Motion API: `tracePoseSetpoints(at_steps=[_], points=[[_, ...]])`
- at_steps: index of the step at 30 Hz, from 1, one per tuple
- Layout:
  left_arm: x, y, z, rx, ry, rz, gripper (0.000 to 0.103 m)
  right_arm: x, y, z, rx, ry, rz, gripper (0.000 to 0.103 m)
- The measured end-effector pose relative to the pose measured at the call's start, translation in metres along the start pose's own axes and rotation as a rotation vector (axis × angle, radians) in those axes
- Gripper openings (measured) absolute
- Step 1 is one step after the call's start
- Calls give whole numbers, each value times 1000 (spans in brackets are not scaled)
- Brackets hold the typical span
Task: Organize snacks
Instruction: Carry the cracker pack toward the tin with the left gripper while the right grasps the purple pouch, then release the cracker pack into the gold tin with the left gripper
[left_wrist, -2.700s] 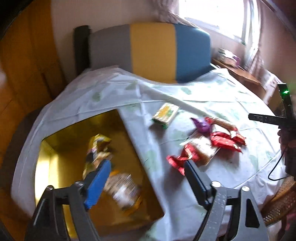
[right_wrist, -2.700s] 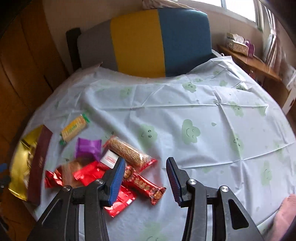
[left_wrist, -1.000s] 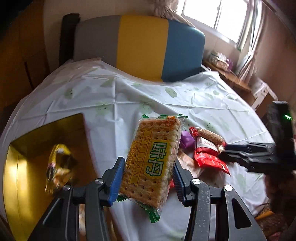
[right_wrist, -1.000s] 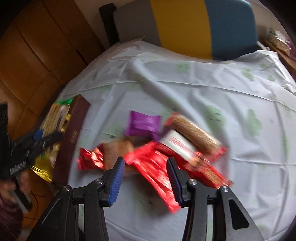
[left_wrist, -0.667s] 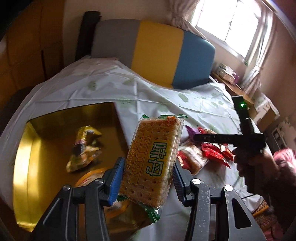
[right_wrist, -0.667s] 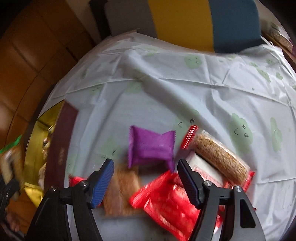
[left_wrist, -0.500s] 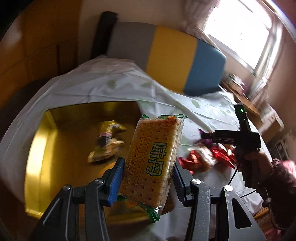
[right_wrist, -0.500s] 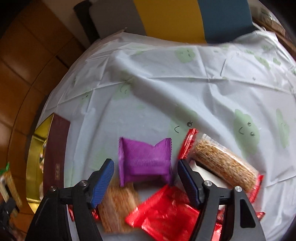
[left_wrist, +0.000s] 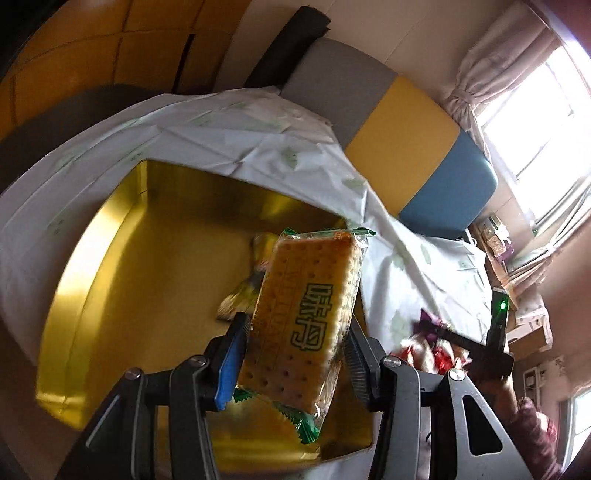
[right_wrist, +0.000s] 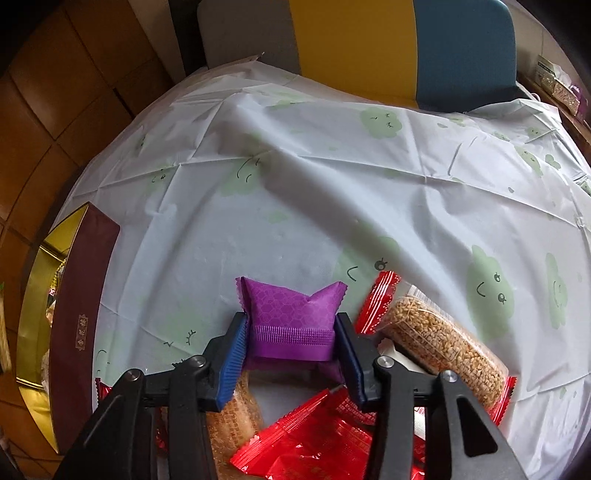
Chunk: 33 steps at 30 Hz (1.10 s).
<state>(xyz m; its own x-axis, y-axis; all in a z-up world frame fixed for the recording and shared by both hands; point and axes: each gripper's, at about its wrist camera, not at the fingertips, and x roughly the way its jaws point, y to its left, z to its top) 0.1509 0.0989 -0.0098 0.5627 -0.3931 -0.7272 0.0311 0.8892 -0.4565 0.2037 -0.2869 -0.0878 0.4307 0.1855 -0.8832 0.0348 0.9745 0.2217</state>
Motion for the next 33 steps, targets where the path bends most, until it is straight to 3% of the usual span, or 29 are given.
tracePoseSetpoints(at_steps=[4,9,13,21,25,33], points=[[31,-15,22,-15,28,-25,51,1,-2,0,-3,0,12,49],[73,-23,38,-21,71,12,50,2,1,-3,-26,-14,3,49],[93,-23,43,-13,93,56,56,2,2,-4,-42,-19,-4,49],[48,-40,9,189,-28,172,59,3,11,-7,-93,-20,-46,48],[23,-42,-20,264,-52,206,63,2,13,-8,-94,-31,-67,47],[-4,-28,-56,279,-47,242,70,-17,18,-7,-37,-95,-38,45]])
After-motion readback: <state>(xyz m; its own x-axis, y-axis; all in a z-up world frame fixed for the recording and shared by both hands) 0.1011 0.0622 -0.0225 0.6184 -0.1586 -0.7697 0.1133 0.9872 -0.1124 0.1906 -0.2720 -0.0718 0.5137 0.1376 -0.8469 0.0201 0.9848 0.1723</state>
